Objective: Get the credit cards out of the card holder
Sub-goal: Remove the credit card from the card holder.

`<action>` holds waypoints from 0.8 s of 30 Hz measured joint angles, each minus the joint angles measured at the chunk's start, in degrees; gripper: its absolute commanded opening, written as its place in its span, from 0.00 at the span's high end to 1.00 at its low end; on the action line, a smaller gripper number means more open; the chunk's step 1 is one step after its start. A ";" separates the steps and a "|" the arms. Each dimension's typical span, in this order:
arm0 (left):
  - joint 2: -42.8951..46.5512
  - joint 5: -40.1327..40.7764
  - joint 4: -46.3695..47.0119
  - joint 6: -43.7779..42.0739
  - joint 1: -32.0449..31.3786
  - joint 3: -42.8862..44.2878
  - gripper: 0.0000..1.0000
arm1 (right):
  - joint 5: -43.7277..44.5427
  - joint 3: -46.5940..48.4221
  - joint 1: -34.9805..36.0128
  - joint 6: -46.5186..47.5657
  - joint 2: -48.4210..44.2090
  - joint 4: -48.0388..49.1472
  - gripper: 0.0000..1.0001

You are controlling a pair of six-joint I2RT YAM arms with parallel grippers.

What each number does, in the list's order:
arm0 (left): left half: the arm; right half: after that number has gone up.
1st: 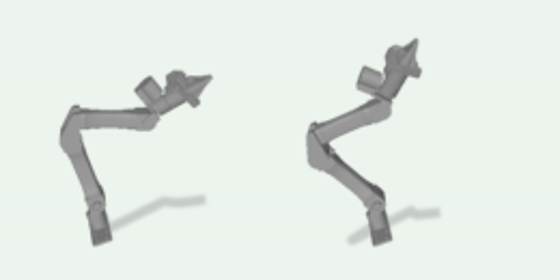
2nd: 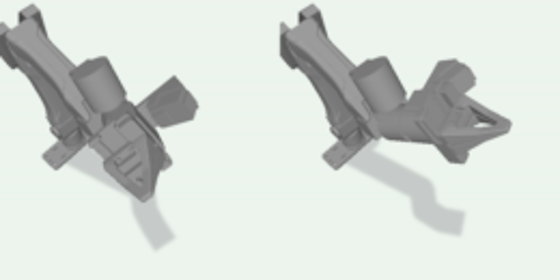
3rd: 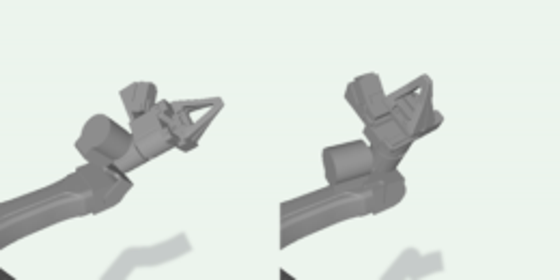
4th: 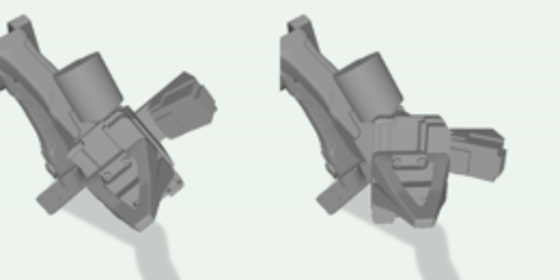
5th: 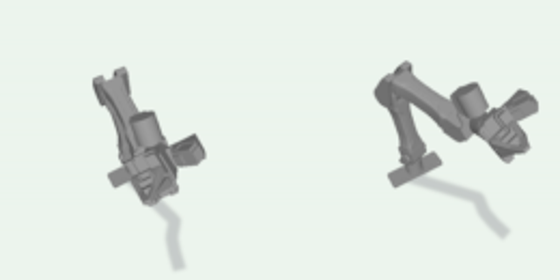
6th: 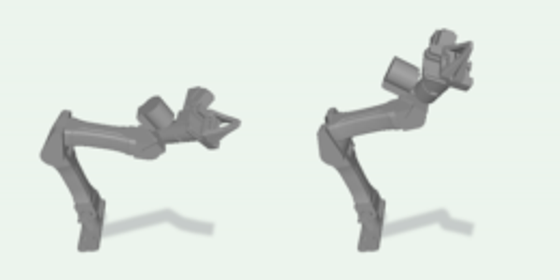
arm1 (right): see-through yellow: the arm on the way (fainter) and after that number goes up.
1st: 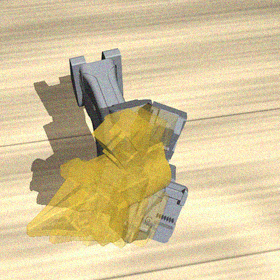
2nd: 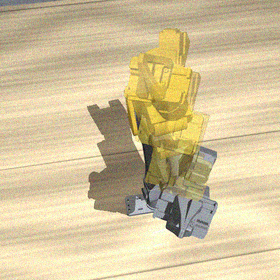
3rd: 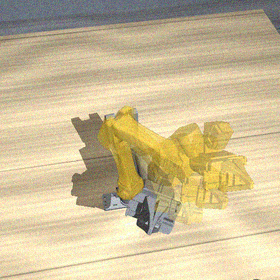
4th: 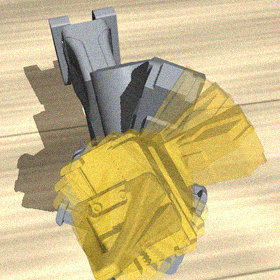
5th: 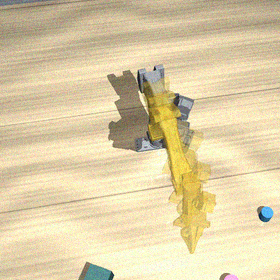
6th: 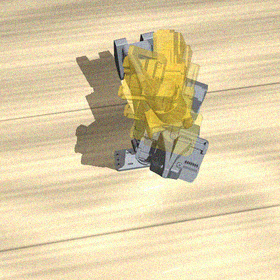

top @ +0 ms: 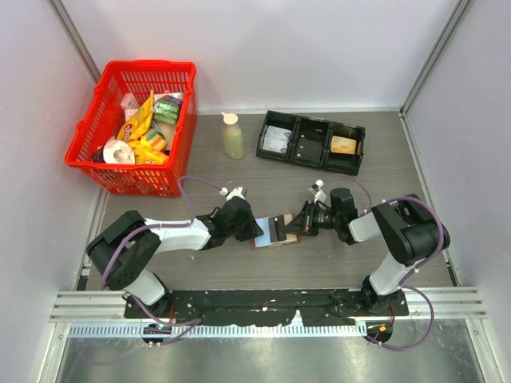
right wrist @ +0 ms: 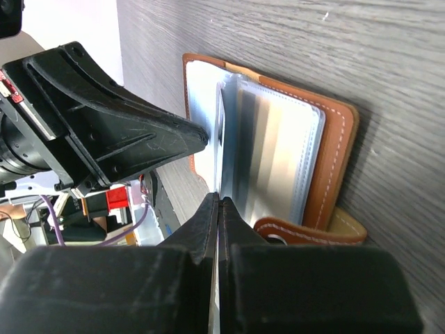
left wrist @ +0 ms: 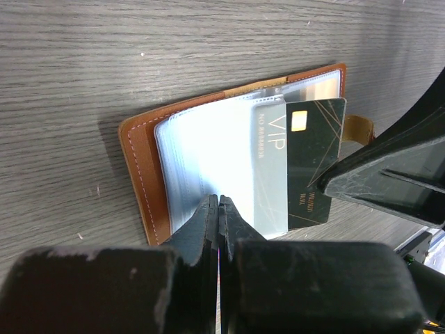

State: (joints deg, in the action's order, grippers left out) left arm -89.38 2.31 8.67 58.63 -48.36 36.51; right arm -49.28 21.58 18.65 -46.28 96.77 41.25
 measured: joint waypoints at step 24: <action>16.81 2.60 -13.25 -17.14 2.36 8.90 0.00 | 9.29 18.32 -3.04 24.63 -26.05 -55.28 0.99</action>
State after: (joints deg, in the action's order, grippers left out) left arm -72.58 4.91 -4.58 41.50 -46.00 45.41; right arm -39.99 39.90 15.62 -21.65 70.72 -14.02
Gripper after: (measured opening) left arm 0.994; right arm 0.036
